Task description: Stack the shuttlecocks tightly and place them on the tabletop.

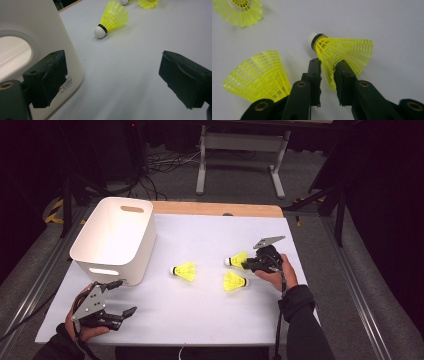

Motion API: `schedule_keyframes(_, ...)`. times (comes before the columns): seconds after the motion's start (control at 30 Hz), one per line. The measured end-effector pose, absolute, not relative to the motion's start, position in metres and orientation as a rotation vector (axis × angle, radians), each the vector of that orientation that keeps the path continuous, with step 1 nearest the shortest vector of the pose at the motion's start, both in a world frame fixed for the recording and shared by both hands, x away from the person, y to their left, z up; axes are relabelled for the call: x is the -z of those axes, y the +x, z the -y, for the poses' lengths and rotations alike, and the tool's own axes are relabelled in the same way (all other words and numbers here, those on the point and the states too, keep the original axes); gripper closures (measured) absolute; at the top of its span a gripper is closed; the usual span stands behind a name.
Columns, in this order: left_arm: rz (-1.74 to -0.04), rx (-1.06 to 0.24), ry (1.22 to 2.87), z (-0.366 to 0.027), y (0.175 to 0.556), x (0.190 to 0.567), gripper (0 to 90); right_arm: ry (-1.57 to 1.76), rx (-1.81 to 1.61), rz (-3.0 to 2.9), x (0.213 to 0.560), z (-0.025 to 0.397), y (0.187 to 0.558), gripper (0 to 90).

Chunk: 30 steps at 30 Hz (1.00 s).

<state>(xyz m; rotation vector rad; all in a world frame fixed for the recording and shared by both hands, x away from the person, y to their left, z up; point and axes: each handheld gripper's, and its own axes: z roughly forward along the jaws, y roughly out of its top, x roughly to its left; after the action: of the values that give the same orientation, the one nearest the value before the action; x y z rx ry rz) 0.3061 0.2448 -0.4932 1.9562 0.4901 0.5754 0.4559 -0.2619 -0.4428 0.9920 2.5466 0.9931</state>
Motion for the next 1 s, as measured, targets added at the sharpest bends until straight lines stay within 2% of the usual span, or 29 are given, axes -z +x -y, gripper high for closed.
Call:
schedule_keyframes(0.1, -0.492, -0.573, 1.954, -0.245, 0.306, 0.493, 8.9, 0.961, -0.981, -2.56, 0.442, 0.259, 0.457, 88.4)
schedule_keyframes(0.2, -0.491, -0.574, 1.954, -0.245, 0.306, 0.493, 9.0, 0.953, -0.981, -2.562, 0.442, 0.257, 0.457, 89.6)
schedule_keyframes(0.63, -0.487, -0.578, 1.947, -0.246, 0.306, 0.493, 8.9, 0.885, -1.047, -2.505, 0.419, 0.241, 0.447, 90.0)
schedule_keyframes(1.0, -0.485, -0.573, 1.949, -0.245, 0.306, 0.493, 8.9, 0.804, -1.077, -2.535, 0.401, 0.205, 0.426, 90.0)
